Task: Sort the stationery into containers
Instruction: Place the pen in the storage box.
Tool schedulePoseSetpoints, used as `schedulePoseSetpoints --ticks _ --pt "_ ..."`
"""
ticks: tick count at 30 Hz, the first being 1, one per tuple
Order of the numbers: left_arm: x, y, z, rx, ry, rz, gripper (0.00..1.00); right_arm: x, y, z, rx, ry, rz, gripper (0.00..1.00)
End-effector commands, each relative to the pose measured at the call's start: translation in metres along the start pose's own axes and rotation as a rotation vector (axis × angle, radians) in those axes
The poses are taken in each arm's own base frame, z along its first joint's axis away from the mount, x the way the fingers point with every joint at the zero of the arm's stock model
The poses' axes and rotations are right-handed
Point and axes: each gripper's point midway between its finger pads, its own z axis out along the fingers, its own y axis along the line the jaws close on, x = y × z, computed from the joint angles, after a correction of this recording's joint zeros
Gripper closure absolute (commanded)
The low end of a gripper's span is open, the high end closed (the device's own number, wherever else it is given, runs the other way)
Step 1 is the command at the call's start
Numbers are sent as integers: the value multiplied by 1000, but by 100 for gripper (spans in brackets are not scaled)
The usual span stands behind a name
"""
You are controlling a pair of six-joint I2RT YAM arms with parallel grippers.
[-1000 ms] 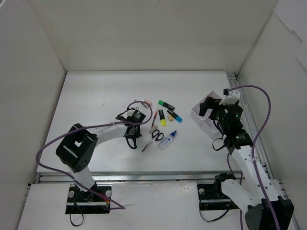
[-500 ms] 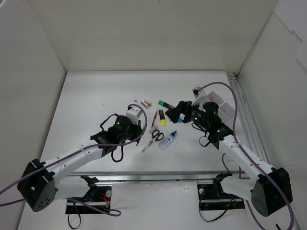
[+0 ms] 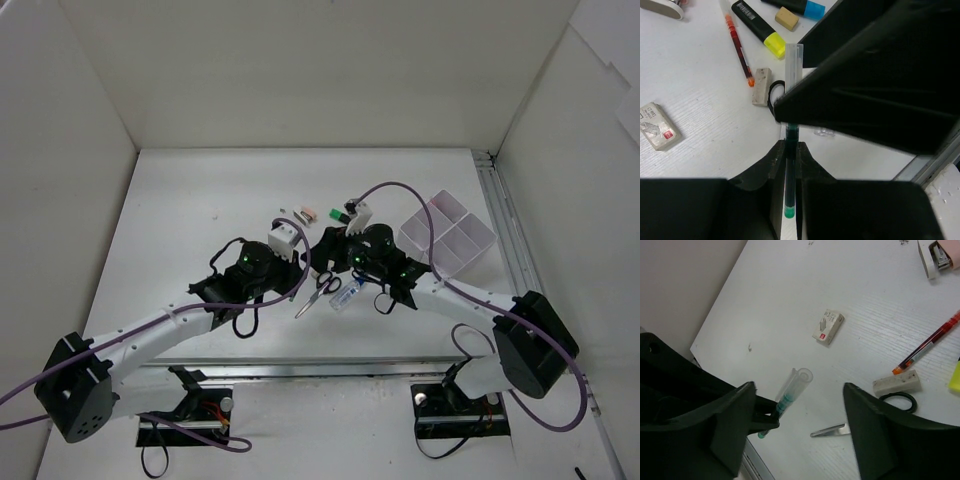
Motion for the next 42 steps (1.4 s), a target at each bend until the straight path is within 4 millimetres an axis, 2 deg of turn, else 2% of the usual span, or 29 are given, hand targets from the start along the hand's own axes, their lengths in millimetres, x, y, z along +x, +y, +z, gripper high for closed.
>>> schedulePoseSetpoints --ticks 1,2,5,6,8,10,11,12,13,17,18,19,20,21,23,24,26,27,28,29,30,34,35,36,38,39,40,42 --pt "-42 -13 -3 40 -128 28 100 -50 32 12 -63 -158 -10 39" --pt "-42 -13 -2 40 -127 28 100 -49 31 14 -61 -157 -8 60" --pt "-44 -13 -3 34 -130 28 100 -53 34 15 -62 -167 -11 81" --pt "-46 -12 -3 27 -135 29 100 -57 34 14 -59 -178 -18 85" --pt "-49 -10 -3 16 -138 29 95 -64 35 10 -51 -204 -28 100" --pt "-50 -9 -3 5 -128 30 65 -75 32 4 -25 -247 -49 100" --pt "-55 -6 -4 -15 -138 29 46 -79 31 1 -15 -262 -62 100" --pt "-56 -5 -5 -28 -139 19 30 -86 20 -2 17 -283 -79 100" --pt "-55 -2 -5 -43 -131 15 3 -96 19 -10 26 -314 -88 100" --pt "-59 5 -6 -62 -127 -11 1 -138 -29 -45 207 -435 -162 100" --pt "-61 12 -7 -72 -127 -25 1 -155 -51 -59 311 -488 -172 100" --pt "-60 14 -4 -69 -119 -34 1 -167 -55 -72 355 -518 -206 100" --pt "-59 16 -3 -60 -112 -42 1 -178 -68 -84 436 -520 -263 100" --pt "-60 24 -2 -75 -112 -55 1 -195 -90 -105 555 -570 -273 100" --pt "-60 31 5 -78 -97 -71 1 -215 -108 -128 680 -592 -359 100" --pt "-59 37 7 -89 -85 -77 0 -228 -126 -150 776 -625 -361 100" --pt "-61 42 16 -93 -68 -64 0 -243 -137 -170 843 -647 -394 100" --pt "-60 42 20 -93 -59 -57 1 -251 -149 -185 886 -666 -391 100" --pt "-57 49 27 -106 -40 -61 0 -254 -154 -189 898 -662 -399 100" --pt "-63 46 31 -87 -42 -46 1 -260 -158 -196 919 -670 -406 100" --pt "-64 50 34 -91 -37 -47 0 -263 -175 -208 980 -674 -391 100" --pt "-70 56 64 -81 3 -27 0 -270 -201 -220 1045 -644 -422 100" --pt "-64 58 67 -86 33 -27 1 -271 -209 -225 1064 -641 -420 100" --pt "-56 62 77 -91 61 -24 0 -267 -221 -221 1079 -612 -421 100" --pt "-61 65 86 -101 60 -18 1 -266 -236 -222 1108 -594 -424 100" --pt "-54 69 95 -109 83 -14 1 -260 -246 -213 1098 -564 -428 100" --pt "-59 69 100 -109 78 -8 0 -261 -247 -208 1082 -573 -427 100" --pt "-49 71 111 -102 117 -10 1 -254 -253 -193 1036 -539 -438 100"
